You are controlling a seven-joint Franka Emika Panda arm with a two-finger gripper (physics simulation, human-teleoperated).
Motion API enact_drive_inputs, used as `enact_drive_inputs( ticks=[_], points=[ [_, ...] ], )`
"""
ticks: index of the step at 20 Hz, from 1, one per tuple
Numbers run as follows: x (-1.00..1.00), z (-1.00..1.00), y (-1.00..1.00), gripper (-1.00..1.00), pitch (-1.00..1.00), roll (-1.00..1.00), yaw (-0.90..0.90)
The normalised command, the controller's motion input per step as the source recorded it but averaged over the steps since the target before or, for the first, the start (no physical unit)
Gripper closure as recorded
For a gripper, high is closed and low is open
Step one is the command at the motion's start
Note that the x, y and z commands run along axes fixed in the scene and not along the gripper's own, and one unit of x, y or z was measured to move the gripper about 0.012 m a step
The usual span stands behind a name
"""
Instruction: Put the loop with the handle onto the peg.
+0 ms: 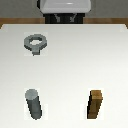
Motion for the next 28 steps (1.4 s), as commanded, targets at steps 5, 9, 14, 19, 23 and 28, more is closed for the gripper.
enact_drive_inputs(
  ticks=[5,9,14,19,23,28],
  points=[
    [0.0,0.0,0.0,-1.0,0.0,0.0,0.0],
    [0.0,0.0,-0.75,-1.0,0.0,0.0,0.0],
    [0.0,0.0,-1.0,-1.0,0.0,0.0,0.0],
    [0.2,0.0,-0.4,-1.0,0.0,0.0,0.0],
    [0.25,0.0,0.0,-1.0,0.0,0.0,0.0],
    [0.2,-0.8,0.0,-1.0,0.0,0.0,0.0]
  ],
)
